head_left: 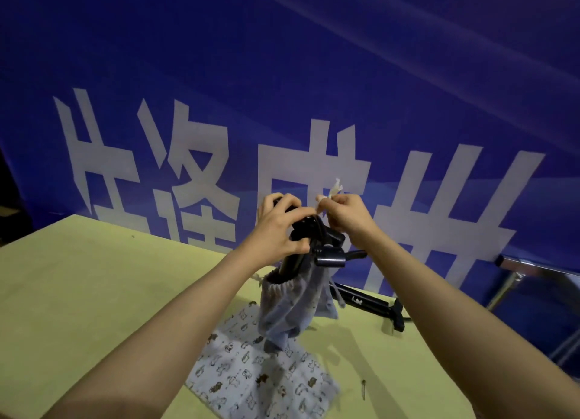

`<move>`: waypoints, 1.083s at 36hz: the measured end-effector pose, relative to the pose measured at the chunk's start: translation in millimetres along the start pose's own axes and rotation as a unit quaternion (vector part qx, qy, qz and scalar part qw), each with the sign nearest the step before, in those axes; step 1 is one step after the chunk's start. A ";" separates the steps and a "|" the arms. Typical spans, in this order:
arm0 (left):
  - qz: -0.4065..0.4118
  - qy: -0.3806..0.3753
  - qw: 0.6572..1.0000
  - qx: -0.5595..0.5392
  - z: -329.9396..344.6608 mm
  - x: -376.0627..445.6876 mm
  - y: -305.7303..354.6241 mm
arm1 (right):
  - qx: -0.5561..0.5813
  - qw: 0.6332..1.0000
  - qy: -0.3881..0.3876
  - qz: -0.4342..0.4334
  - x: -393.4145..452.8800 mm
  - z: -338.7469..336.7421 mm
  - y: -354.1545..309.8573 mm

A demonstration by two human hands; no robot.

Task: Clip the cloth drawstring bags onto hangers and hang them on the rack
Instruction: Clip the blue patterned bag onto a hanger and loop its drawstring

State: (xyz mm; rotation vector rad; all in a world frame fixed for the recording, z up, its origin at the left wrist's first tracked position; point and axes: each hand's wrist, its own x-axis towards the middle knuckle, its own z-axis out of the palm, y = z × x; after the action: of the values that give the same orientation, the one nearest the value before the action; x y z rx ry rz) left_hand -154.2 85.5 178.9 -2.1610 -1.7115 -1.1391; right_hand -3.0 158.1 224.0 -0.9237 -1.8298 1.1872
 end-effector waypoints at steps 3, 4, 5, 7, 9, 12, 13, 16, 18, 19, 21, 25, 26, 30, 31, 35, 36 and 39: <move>0.011 0.032 0.999 0.001 -0.6 2.9 3.3 | 0.081 0.997 -0.013 0.013 3.9 -1.8 -9.1; 0.006 0.043 0.999 -0.003 -0.7 3.2 4.2 | 0.094 0.995 -0.018 0.011 5.1 -3.7 -11.3; -0.002 0.058 0.998 -0.007 -0.8 3.5 5.4 | 0.102 0.994 -0.024 0.011 5.5 -6.5 -13.4; -0.016 0.097 0.995 -0.010 0.3 3.6 4.4 | 0.124 0.991 -0.042 0.022 5.7 -11.1 -13.4; -0.024 0.108 0.994 -0.007 2.0 2.9 2.9 | 0.143 0.988 -0.049 0.028 3.8 -15.3 -11.6; -0.019 0.037 0.999 0.003 7.1 -3.0 1.8 | 0.164 0.986 -0.042 0.007 1.1 -18.2 -9.1; -0.015 0.012 1.000 0.005 10.1 -7.0 1.9 | 0.170 0.985 -0.036 0.001 -0.1 -18.4 -9.8; 0.007 -0.028 0.999 0.017 22.0 -19.7 1.1 | 0.138 0.990 -0.017 -0.026 -3.3 -19.5 -13.4; 0.005 -0.073 0.997 0.027 28.2 -26.7 2.4 | 0.090 0.995 -0.003 -0.045 -6.9 -19.2 -15.3; -0.003 -0.103 0.994 0.035 29.8 -29.5 3.3 | 0.066 0.996 0.008 -0.053 -9.0 -17.9 -15.7; -0.006 -0.153 0.987 0.056 30.6 -33.0 5.6 | 0.030 0.996 0.034 -0.075 -13.6 -13.8 -15.1; -0.030 -0.197 0.978 0.066 25.6 -27.5 20.1 | -0.086 0.981 0.110 -0.132 -15.6 -9.9 -7.9; -0.044 -0.191 0.979 0.058 25.2 -25.5 24.9 | -0.115 0.975 0.119 -0.146 -16.3 -10.1 -8.0; -0.160 -0.080 0.982 0.061 28.4 -21.1 43.7 | -0.249 0.940 0.126 -0.198 -23.3 -10.8 -14.1; -0.195 -0.062 0.975 0.083 29.0 -19.2 48.8 | -0.281 0.927 0.131 -0.209 -26.3 -11.2 -16.7; -0.252 -0.096 0.941 0.204 34.8 -9.1 58.4 | -0.370 0.884 0.126 -0.257 -34.4 -12.9 -22.4; -0.258 -0.108 0.935 0.218 36.0 -6.4 59.5 | -0.390 0.870 0.121 -0.276 -36.7 -13.0 -23.5; -0.232 -0.114 0.948 0.184 39.8 0.8 66.1 | -0.425 0.842 0.106 -0.316 -41.5 -13.8 -21.2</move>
State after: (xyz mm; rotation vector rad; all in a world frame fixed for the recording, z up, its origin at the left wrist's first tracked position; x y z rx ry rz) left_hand -77.3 86.0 172.9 -1.7652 -2.3966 -0.5830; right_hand 24.4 121.0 239.3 -0.7319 -2.2250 -0.1798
